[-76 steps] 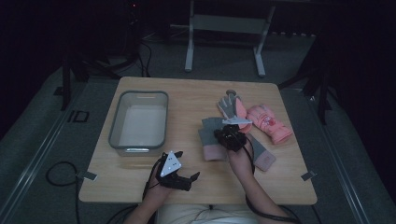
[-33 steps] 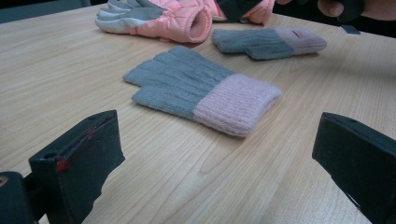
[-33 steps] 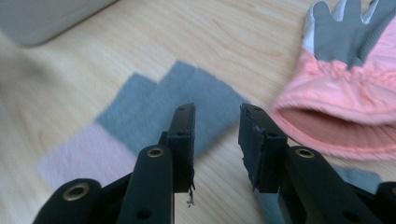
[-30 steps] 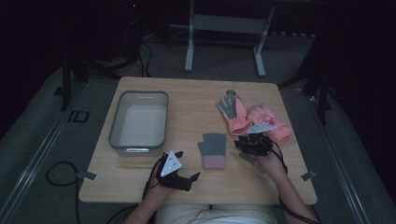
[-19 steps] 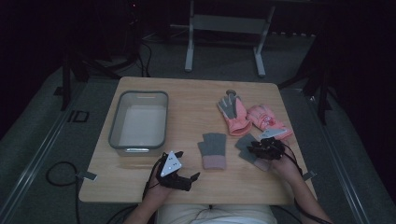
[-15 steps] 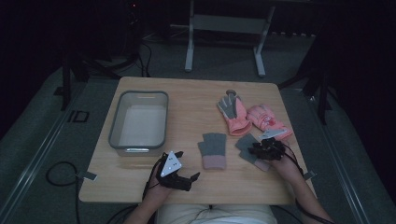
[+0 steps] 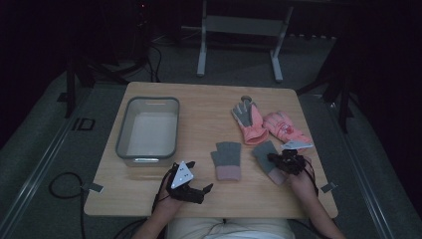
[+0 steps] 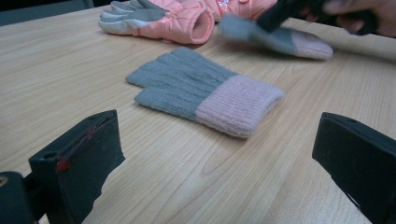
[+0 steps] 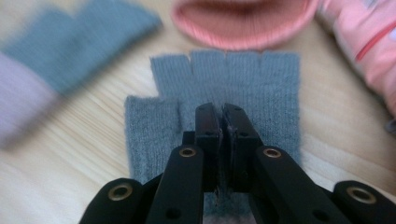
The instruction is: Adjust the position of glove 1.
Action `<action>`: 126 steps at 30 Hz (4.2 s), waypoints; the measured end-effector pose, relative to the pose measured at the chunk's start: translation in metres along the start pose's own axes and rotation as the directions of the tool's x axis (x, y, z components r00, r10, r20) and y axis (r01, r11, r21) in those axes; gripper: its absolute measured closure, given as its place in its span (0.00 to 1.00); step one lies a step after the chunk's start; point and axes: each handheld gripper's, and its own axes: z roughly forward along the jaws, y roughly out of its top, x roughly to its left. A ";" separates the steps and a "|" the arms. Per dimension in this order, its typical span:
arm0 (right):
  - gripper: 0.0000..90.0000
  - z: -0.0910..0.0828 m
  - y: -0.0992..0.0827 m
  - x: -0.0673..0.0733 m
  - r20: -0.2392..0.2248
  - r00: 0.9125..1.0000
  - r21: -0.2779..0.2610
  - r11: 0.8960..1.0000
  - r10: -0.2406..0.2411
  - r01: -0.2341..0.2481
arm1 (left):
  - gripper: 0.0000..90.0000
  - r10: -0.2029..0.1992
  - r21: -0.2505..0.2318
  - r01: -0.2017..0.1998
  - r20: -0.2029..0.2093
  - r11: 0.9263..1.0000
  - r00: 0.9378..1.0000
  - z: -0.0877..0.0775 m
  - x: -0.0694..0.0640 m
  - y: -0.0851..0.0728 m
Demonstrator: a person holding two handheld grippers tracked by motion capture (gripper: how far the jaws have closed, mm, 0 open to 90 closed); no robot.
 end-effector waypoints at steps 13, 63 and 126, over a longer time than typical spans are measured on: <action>0.95 -0.043 0.020 0.043 0.163 0.953 -0.145 0.961 0.256 -0.234 | 0.01 0.004 -0.002 -0.004 -0.006 1.000 1.000 0.000 -0.001 0.000; 0.70 -0.024 -0.012 -0.005 0.001 0.998 0.063 0.996 0.069 -0.069 | 0.01 0.015 0.001 -0.015 -0.007 1.000 1.000 0.000 -0.001 0.000; 0.95 0.049 0.058 0.105 -0.130 0.985 0.080 0.991 0.116 -0.107 | 0.01 0.019 0.004 -0.019 -0.002 1.000 1.000 0.000 -0.002 0.000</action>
